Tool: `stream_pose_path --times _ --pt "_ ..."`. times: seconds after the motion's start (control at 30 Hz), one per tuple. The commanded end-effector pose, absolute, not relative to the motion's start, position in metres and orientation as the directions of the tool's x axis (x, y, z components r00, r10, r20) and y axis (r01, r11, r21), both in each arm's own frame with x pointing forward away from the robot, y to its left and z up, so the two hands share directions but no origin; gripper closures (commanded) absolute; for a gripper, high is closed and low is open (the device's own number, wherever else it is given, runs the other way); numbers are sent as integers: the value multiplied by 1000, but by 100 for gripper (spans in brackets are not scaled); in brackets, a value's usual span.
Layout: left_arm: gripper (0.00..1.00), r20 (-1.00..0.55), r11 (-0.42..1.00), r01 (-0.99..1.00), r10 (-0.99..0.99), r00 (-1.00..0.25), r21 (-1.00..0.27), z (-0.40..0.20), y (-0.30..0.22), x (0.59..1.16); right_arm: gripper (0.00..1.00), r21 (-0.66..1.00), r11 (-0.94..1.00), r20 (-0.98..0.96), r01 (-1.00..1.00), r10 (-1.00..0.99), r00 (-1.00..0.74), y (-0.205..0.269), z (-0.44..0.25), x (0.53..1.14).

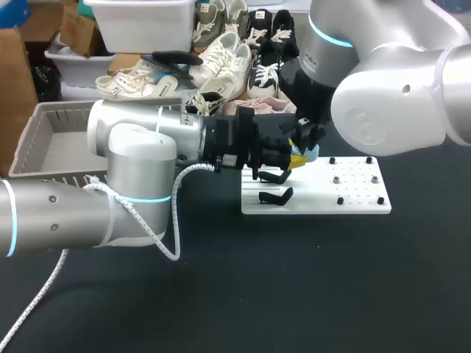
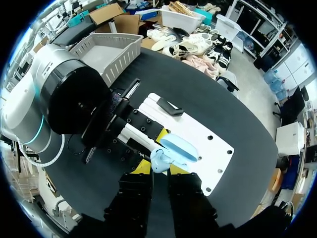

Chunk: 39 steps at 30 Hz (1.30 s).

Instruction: Pick up each earbud case from the left stands, insert the matching earbuds, close the lid, and place the case in the box.

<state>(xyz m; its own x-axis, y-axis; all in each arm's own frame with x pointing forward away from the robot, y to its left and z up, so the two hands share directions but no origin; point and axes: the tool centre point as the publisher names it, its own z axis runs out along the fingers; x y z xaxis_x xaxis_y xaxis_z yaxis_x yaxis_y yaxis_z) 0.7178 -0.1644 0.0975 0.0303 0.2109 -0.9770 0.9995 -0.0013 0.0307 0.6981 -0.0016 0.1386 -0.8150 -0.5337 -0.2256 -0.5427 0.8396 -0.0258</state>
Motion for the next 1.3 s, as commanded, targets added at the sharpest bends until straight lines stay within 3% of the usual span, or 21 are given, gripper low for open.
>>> stream_pose_path --times 0.03,0.3,0.43,0.6,0.87,1.3 --pt "100 -977 4 999 209 31 33 98 -165 716 100 -22 839 -217 -543 -534 -817 -1 137 701" --pt "100 -977 4 999 209 31 33 98 -165 716 99 -21 840 -214 -543 -534 -818 -1 138 703" --pt "100 -977 4 999 209 31 33 98 -165 716 90 -24 838 -212 -545 -537 -816 -2 139 704" --pt "100 -977 4 999 209 31 33 98 -165 716 91 -26 838 -206 -545 -538 -817 -4 138 705" --pt "100 -977 4 999 209 31 33 98 -165 716 78 -25 837 -202 -547 -540 -817 -3 137 707" --pt "100 -977 4 999 209 31 33 98 -165 716 80 -26 839 -204 -544 -537 -818 -4 139 706"
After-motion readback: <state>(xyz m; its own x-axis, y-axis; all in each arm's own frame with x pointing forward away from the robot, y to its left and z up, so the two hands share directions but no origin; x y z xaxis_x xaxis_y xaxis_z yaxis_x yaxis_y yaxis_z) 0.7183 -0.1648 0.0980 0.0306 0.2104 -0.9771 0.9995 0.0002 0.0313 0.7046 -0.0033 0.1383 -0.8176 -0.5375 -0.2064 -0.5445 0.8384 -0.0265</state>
